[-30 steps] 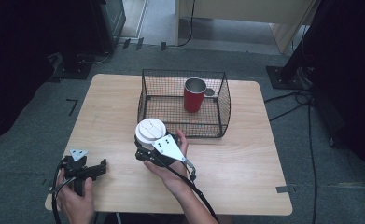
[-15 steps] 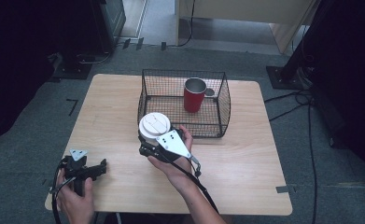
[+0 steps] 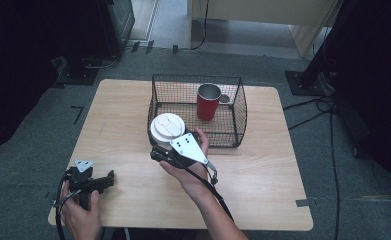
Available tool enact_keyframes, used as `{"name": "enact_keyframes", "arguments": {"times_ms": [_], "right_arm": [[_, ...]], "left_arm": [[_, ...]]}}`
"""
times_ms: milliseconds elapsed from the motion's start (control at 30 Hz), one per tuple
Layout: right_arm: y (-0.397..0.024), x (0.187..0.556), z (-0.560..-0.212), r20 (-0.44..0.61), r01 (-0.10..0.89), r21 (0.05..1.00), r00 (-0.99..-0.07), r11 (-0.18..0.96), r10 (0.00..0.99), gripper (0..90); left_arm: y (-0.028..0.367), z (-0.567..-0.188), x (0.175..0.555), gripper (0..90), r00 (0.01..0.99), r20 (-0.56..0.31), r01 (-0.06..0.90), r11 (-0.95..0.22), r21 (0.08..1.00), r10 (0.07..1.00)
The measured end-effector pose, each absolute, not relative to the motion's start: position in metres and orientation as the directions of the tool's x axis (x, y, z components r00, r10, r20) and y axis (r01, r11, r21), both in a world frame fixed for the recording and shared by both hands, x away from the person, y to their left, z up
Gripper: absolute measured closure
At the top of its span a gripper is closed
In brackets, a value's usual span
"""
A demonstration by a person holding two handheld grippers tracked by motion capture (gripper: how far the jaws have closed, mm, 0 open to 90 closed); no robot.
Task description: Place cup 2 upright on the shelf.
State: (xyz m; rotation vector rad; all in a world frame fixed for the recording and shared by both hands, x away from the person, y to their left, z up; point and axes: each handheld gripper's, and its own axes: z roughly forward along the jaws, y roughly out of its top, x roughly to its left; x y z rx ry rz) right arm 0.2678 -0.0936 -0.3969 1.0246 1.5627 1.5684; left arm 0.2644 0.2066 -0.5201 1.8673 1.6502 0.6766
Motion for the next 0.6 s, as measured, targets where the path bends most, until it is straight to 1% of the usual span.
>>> {"name": "enact_keyframes", "arguments": {"times_ms": [267,600], "right_arm": [[-0.100,0.275,-0.385,0.078,0.049,0.997,-0.439,-0.064,0.895,16.0],[-0.106,0.285,-0.365,0.068,0.013,0.998,-0.431,-0.069,0.900,15.9]], "left_arm": [[0.207,-0.520,0.264,0.0,0.119,0.011,0.715,-0.093,0.693,0.993],[0.207,-0.520,0.264,0.0,0.119,0.011,0.716,-0.093,0.692,0.993]]}}
